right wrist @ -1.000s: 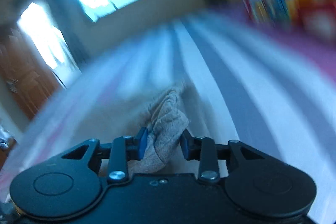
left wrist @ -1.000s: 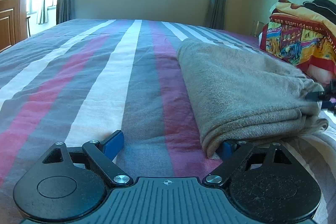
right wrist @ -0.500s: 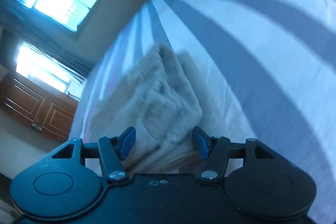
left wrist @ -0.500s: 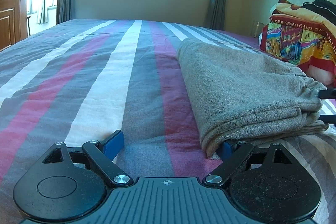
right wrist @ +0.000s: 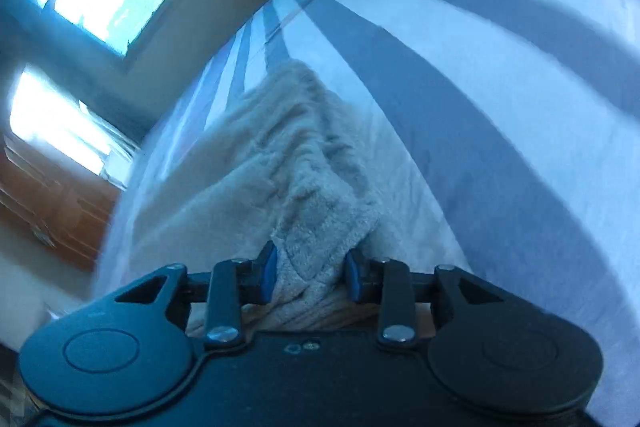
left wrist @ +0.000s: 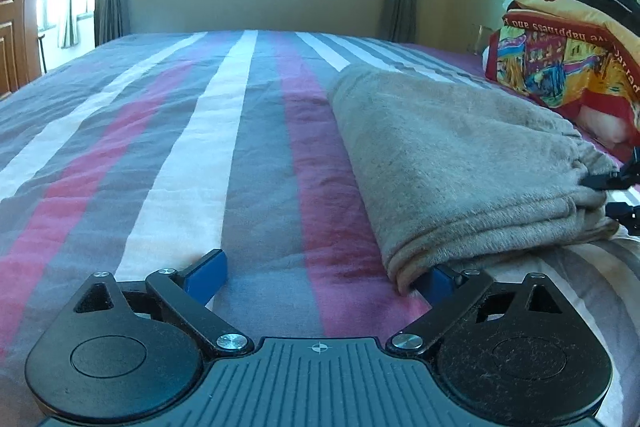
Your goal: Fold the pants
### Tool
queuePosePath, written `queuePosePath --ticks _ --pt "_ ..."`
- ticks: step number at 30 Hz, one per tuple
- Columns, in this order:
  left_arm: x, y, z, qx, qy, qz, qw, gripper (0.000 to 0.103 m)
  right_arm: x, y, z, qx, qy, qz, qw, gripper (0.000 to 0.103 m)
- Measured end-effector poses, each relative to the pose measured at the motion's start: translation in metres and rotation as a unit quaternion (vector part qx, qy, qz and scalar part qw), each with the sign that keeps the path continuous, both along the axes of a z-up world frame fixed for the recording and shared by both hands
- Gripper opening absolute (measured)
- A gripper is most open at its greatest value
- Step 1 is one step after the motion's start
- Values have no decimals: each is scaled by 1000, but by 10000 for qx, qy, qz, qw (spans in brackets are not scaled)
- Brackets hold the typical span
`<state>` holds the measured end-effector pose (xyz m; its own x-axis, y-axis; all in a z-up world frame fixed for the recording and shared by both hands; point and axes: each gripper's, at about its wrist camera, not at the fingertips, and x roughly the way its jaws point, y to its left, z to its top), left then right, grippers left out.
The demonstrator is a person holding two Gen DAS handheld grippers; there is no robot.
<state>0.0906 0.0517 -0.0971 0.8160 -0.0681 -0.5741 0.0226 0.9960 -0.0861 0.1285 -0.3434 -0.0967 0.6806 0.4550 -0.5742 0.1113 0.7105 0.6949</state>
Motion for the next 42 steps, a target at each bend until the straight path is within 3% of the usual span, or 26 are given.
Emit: queuePosePath --ticks 5,7,9,12,14,17,19,22,26,29,33,36,42 --pt "-19 28 9 -594 -29 -546 9967 97 -7 -15 21 -172 -323 187 9992 60" --pt "-17 42 18 -1106 -113 -665 9916 97 -18 -33 33 -314 -662 202 9971 66" --pt "0 51 27 -1671 -139 -767 9829 96 -13 -47 36 -331 -718 336 9963 67" --pt "43 58 26 -2630 220 -1030 9590 96 5 -58 28 -259 -614 531 9964 68" --pt "69 58 18 -2908 494 -1109 9490 95 17 -57 22 -174 -567 720 9956 72" --pt "96 58 0 -3169 895 -1217 9364 71 30 -55 11 73 -427 984 9942 75" --pt "108 59 -17 -3423 1125 -1299 9238 64 37 -55 4 343 -369 1210 9914 75" --pt "123 65 -37 -4039 1222 -1534 8935 64 51 -57 -7 772 -285 1547 9845 73" --pt "142 64 -59 -4508 1335 -1846 8631 61 73 -58 -17 1154 -268 1904 9745 68" --pt "156 53 -67 -4453 1455 -1975 8611 43 90 -54 -17 1147 -268 2256 9671 64" --pt "167 45 -74 -4533 1365 -2079 8560 30 103 -48 -14 1091 -300 2599 9590 55" --pt "166 47 -61 -4634 1126 -2223 8504 29 106 -49 -5 1247 -375 2713 9537 44" --pt "194 69 -23 -4638 586 -2354 8521 29 145 -39 38 1300 -823 3167 9360 43"
